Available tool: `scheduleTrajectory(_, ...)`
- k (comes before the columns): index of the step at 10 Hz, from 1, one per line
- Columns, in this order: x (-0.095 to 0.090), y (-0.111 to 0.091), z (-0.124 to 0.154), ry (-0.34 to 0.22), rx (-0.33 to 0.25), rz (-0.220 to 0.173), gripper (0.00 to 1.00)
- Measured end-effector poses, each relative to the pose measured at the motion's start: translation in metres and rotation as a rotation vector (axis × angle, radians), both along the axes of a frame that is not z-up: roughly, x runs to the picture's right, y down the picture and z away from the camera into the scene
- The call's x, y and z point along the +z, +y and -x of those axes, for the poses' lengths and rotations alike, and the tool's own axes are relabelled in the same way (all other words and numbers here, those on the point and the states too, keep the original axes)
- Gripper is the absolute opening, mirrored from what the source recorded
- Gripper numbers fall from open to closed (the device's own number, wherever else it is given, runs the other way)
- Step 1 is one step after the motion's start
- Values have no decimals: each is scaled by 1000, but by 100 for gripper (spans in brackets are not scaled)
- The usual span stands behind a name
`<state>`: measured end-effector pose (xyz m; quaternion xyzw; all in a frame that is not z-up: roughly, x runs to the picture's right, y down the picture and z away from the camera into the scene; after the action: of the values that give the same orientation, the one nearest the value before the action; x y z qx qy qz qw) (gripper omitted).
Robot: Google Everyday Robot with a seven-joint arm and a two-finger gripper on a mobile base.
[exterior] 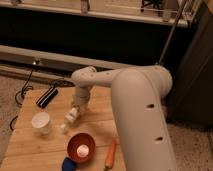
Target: Stand the bottle upright
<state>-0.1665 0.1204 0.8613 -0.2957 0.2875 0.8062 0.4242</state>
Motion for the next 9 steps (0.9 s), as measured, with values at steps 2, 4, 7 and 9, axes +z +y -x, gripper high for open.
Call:
scheduleTrajectory(2, 2, -1, -4, 16, 0, 5, 9)
scheduleTrajectory(4, 3, -1, -6, 19, 1, 5, 10)
scheduleTrajectory(7, 3, 0, -4, 17, -1, 5, 13)
scheduleTrajectory(9, 1, 7, 3, 18, -96, 19, 30)
